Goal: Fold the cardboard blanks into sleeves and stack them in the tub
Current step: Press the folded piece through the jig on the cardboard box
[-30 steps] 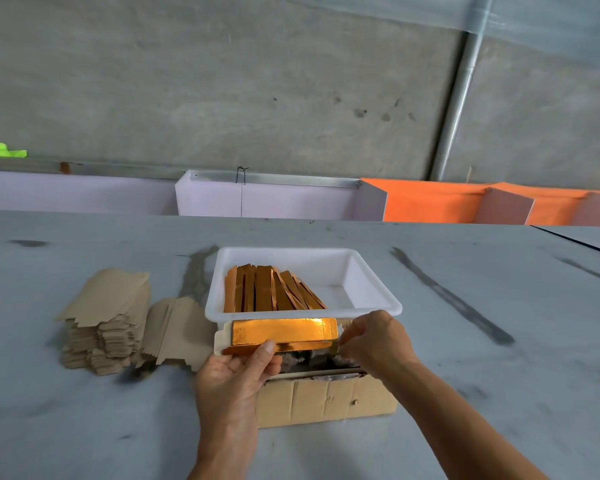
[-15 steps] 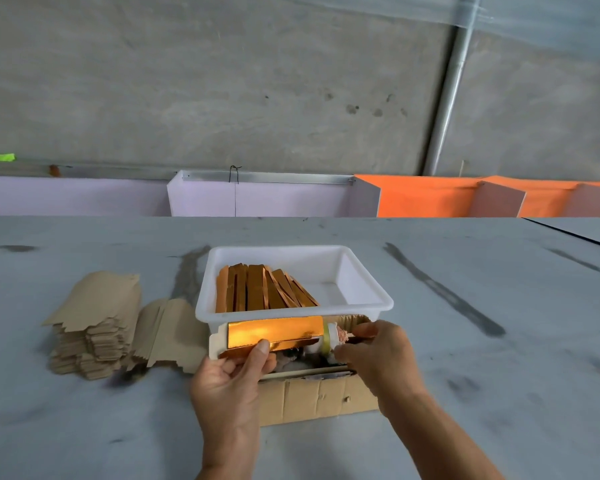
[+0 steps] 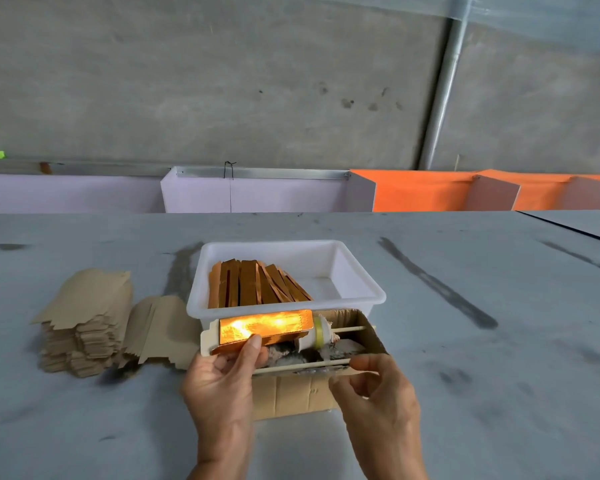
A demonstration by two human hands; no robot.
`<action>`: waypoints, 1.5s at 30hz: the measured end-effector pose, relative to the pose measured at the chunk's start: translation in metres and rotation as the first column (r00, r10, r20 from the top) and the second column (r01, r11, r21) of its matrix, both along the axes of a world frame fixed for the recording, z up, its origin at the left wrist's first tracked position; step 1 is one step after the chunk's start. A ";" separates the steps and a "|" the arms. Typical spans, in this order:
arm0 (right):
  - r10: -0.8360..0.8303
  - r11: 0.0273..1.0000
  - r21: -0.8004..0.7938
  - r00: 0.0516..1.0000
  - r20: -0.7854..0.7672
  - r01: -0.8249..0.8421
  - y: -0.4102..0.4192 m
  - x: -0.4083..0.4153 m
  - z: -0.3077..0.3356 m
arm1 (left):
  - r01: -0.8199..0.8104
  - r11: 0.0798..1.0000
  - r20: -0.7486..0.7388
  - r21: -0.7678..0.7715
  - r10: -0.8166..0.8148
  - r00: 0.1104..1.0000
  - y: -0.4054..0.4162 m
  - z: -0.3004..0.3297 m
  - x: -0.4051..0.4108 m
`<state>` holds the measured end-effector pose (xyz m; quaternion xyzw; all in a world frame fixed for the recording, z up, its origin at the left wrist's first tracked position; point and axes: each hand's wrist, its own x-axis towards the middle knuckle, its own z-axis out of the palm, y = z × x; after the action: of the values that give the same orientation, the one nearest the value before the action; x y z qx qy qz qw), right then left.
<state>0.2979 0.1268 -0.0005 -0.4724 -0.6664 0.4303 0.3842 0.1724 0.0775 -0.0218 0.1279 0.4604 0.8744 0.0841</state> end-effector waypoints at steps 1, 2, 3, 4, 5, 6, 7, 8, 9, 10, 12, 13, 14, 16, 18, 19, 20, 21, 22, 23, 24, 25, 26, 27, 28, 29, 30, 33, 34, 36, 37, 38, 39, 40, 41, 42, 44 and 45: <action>0.000 1.000 -0.007 1.000 0.000 0.000 -0.001 0.001 -0.001 | -0.001 1.000 0.000 -0.002 0.001 1.000 0.000 0.000 0.000; -0.001 1.000 -0.014 1.000 0.003 0.001 -0.002 0.001 -0.002 | -0.001 1.000 0.002 -0.005 0.001 1.000 0.000 0.000 0.000; -0.002 1.000 -0.021 1.000 0.004 0.002 -0.003 0.001 -0.003 | -0.001 1.000 0.003 -0.008 0.001 1.000 -0.001 0.000 0.001; -0.003 1.000 -0.026 1.000 0.001 0.003 -0.003 0.001 -0.003 | -0.001 1.000 0.003 -0.011 0.001 1.000 0.000 0.000 0.001; -0.004 1.000 -0.029 1.000 -0.003 0.004 -0.004 0.001 -0.004 | 0.000 1.000 0.003 -0.013 0.000 1.000 -0.001 0.000 0.001; -0.005 1.000 -0.028 1.000 -0.008 0.005 -0.004 0.000 -0.004 | 0.001 1.000 0.006 -0.014 0.000 1.000 -0.001 0.001 0.002; -0.006 1.000 -0.024 1.000 -0.014 0.006 -0.004 0.000 -0.004 | 0.002 1.000 0.008 -0.012 -0.002 1.000 -0.001 0.001 0.002; -0.005 1.000 -0.023 1.000 -0.018 0.005 -0.004 -0.001 -0.004 | 0.003 1.000 0.007 -0.012 -0.003 1.000 -0.001 0.002 0.002; -0.005 1.000 -0.020 1.000 -0.019 0.005 -0.004 -0.001 -0.004 | 0.004 1.000 0.003 -0.014 -0.004 1.000 -0.001 0.002 0.002; -0.007 1.000 -0.017 1.000 -0.015 0.007 -0.003 -0.001 -0.004 | 0.006 1.000 0.003 -0.017 -0.006 1.000 0.000 0.002 0.002; -0.018 1.000 -0.016 1.000 -0.001 0.018 -0.002 -0.002 -0.006 | 0.008 1.000 0.011 -0.017 -0.008 1.000 0.000 0.002 0.001; -0.025 1.000 -0.018 1.000 0.005 0.025 -0.002 -0.002 -0.007 | 0.008 1.000 0.013 -0.010 -0.008 1.000 0.000 0.003 0.001; -0.033 0.999 -0.022 0.999 0.012 0.033 -0.001 -0.002 -0.009 | 0.009 1.000 0.016 -0.006 -0.009 1.000 -0.001 0.003 0.000; -0.040 0.999 -0.027 0.999 0.025 0.041 0.001 -0.001 -0.011 | 0.015 1.000 0.028 0.004 -0.015 0.999 -0.001 0.005 -0.002; -0.036 0.999 -0.018 0.999 0.034 0.037 0.003 0.000 -0.015 | 0.031 0.999 0.034 0.010 -0.032 0.999 -0.003 0.009 -0.003; -0.031 1.000 -0.004 0.999 0.041 0.031 0.004 0.001 -0.017 | 0.040 0.999 0.035 0.014 -0.041 0.999 -0.003 0.010 -0.003; -0.025 1.000 0.013 0.998 0.050 0.025 0.005 0.001 -0.019 | 0.047 0.999 0.039 0.018 -0.048 0.998 -0.004 0.013 -0.003; -0.020 0.999 0.027 0.998 0.058 0.018 0.006 0.001 -0.022 | 0.047 0.999 0.044 0.020 -0.048 0.998 -0.006 0.016 -0.003; -0.014 0.999 0.038 0.998 0.065 0.011 0.008 0.001 -0.024 | 0.045 0.999 0.046 0.020 -0.046 0.998 -0.007 0.019 -0.003; -0.007 0.999 0.045 0.997 0.071 0.004 0.009 0.002 -0.027 | 0.044 0.999 0.046 0.015 -0.044 0.998 -0.009 0.022 -0.003; -0.001 0.999 0.049 0.997 0.072 -0.003 0.011 0.002 -0.029 | 0.049 0.999 0.048 0.009 -0.049 0.998 -0.011 0.025 -0.002; 0.003 0.999 0.051 0.998 0.066 -0.007 0.013 0.002 -0.030 | 0.061 0.998 0.054 0.001 -0.061 0.997 -0.012 0.027 -0.001; 0.004 0.998 0.056 0.998 0.058 -0.008 0.015 0.001 -0.032 | 0.077 0.997 0.068 -0.010 -0.076 0.995 -0.014 0.029 0.000; 0.003 0.998 0.064 0.999 0.051 -0.006 0.017 0.000 -0.033 | 0.093 0.995 0.086 -0.025 -0.091 0.992 -0.016 0.029 0.001; 0.001 0.997 0.073 0.999 0.047 -0.004 0.019 -0.001 -0.033 | 0.106 0.994 0.106 -0.040 -0.101 0.989 -0.018 0.030 0.002; -0.001 0.997 0.081 0.999 0.047 -0.002 0.020 -0.003 -0.033 | 0.114 0.992 0.125 -0.053 -0.106 0.986 -0.021 0.029 0.003; -0.004 0.996 0.085 0.999 0.049 -0.001 0.021 -0.004 -0.034 | 0.119 0.991 0.142 -0.063 -0.109 0.984 -0.024 0.029 0.003; -0.011 0.995 0.099 0.999 0.053 0.006 0.021 -0.008 -0.033 | 0.138 0.987 0.164 -0.083 -0.123 0.979 -0.030 0.029 0.006; -0.014 0.994 0.110 0.998 0.059 0.007 0.022 -0.008 -0.033 | 0.140 0.986 0.172 -0.089 -0.123 0.977 -0.032 0.028 0.008; -0.027 0.992 0.127 0.997 0.074 0.018 0.024 -0.008 -0.034 | 0.143 0.985 0.187 -0.094 -0.124 0.975 -0.033 0.028 0.012; -0.035 0.991 0.130 0.996 0.087 0.023 0.025 -0.007 -0.035 | 0.147 0.985 0.192 -0.092 -0.127 0.973 -0.034 0.029 0.014; -0.038 0.992 0.124 0.993 0.111 0.024 0.025 -0.004 -0.036 | 0.150 0.985 0.193 -0.091 -0.130 0.972 -0.035 0.029 0.017; -0.036 0.994 0.108 0.990 0.134 0.022 0.025 -0.001 -0.038 | 0.149 0.985 0.194 -0.090 -0.130 0.972 -0.035 0.029 0.019; -0.036 0.996 0.088 0.990 0.135 0.024 0.023 0.004 -0.038 | 0.145 0.985 0.191 -0.092 -0.125 0.973 -0.036 0.030 0.021; -0.042 0.996 0.077 0.994 0.104 0.034 0.020 0.010 -0.039 | 0.139 0.986 0.185 -0.095 -0.120 0.975 -0.037 0.030 0.024; -0.051 0.996 0.082 0.998 0.042 0.048 0.017 0.017 -0.038 | 0.134 0.986 0.176 -0.097 -0.115 0.978 -0.037 0.031 0.026; -0.038 0.994 0.095 0.993 -0.113 0.049 0.010 0.026 -0.032 | 0.124 0.987 0.155 -0.097 -0.109 0.982 -0.037 0.032 0.029; 0.007 0.995 0.096 0.981 -0.193 0.012 0.006 0.028 -0.026 | 0.122 0.988 0.149 -0.094 -0.107 0.983 -0.037 0.031 0.031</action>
<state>0.3263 0.1325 -0.0262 -0.4102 -0.6454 0.4408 0.4700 0.2038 0.0409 0.0096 0.0867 0.4894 0.8502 0.1737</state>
